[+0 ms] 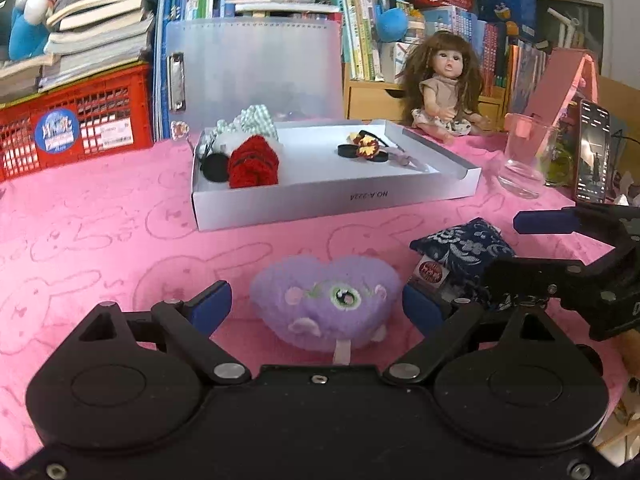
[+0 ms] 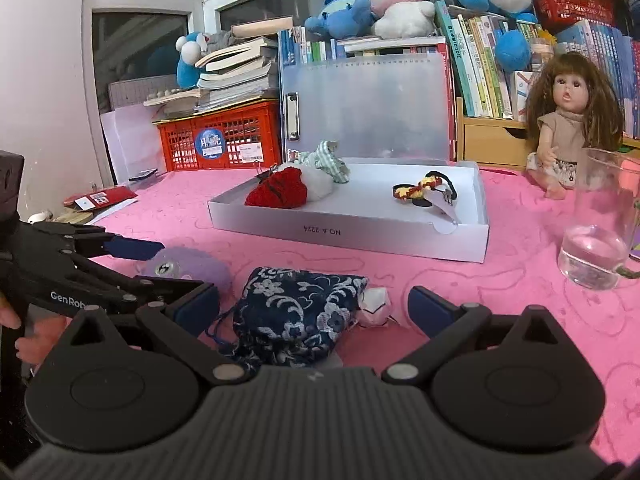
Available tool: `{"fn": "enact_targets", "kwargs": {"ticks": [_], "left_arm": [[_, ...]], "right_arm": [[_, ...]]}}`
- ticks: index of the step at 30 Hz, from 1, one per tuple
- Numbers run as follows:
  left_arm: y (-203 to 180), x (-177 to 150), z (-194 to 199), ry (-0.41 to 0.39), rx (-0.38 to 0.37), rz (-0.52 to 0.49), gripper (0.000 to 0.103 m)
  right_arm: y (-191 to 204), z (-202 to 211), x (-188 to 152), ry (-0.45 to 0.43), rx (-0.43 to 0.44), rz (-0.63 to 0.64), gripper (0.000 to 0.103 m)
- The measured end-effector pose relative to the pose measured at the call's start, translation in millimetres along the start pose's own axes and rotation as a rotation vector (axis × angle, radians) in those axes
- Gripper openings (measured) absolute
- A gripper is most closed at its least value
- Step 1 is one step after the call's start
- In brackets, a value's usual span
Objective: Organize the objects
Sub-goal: 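Grasp the purple plush with the left gripper while the right gripper reaches the blue floral pouch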
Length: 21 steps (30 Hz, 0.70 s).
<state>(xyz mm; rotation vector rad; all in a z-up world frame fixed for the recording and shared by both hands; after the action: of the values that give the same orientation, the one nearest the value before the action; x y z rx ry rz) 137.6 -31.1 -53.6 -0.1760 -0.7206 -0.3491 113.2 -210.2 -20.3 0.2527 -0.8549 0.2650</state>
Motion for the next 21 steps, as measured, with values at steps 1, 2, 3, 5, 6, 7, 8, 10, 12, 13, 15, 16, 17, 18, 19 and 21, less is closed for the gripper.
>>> {"fn": "enact_targets", "kwargs": {"ticks": [1,2,3,5,6,7,8,10,12,13,15,16,17,18,19,21], "left_arm": [[1,0,0,-0.002,-0.004,0.007,0.092],[2,0,0,-0.01,-0.007,0.011,0.092],[2,0,0,-0.014,-0.008,0.014,0.092],[2,0,-1,-0.013,-0.01,0.017,0.091],[2,-1,-1,-0.014,-0.01,0.017,0.089],[1,-1,-1,-0.016,-0.005,0.016,0.088],[1,-1,-2,-0.016,0.001,0.012,0.087],[0,-1,-2,-0.018,0.007,0.006,0.086],[-1,-1,-2,-0.022,0.007,0.003,0.085],[-1,-2,-2,-0.024,0.007,0.003,0.085],[-1,-2,-1,-0.025,0.006,0.008,0.084],[-1,-2,-1,-0.025,0.005,0.012,0.083],[-1,-2,-1,-0.026,0.001,0.016,0.083],[0,-2,-1,-0.027,-0.002,0.021,0.083],[0,-2,-1,-0.027,-0.004,0.025,0.083],[1,-2,-1,-0.026,-0.008,0.031,0.083]], "right_arm": [[1,-1,0,0.004,0.004,0.004,0.103],[1,-1,0,0.004,-0.002,0.007,0.103],[2,-1,0,0.004,-0.015,0.011,0.103],[6,-1,0,0.004,-0.034,0.036,0.103],[8,-1,0,0.002,-0.042,0.053,0.103],[11,-1,-1,0.0,-0.052,0.073,0.103],[14,-2,-1,0.001,-0.062,0.092,0.103],[19,-2,-2,0.002,-0.075,0.129,0.103],[22,-3,-2,0.009,-0.079,0.154,0.103],[23,-4,-3,0.018,-0.077,0.162,0.103],[24,-7,-3,0.039,-0.07,0.163,0.103],[23,-8,-4,0.044,-0.066,0.16,0.103],[23,-8,-4,0.047,-0.062,0.156,0.102],[22,-8,-4,0.049,-0.056,0.151,0.101],[22,-8,-4,0.049,-0.052,0.147,0.1],[21,-9,-4,0.054,-0.044,0.144,0.097]]}}
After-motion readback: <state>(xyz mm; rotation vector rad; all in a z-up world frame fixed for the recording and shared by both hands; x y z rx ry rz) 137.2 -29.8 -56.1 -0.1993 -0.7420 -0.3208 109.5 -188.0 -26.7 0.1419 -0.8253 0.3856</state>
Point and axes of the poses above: each gripper's, at about its wrist camera, not at the fingertips, and z roughly against the way its jaws point, y to its left, x to its top, the point moved 8 cm from there along -z, roughly the way its jaws point, and after that the axes turned 15 degrees about y, right-handed, at the moved point
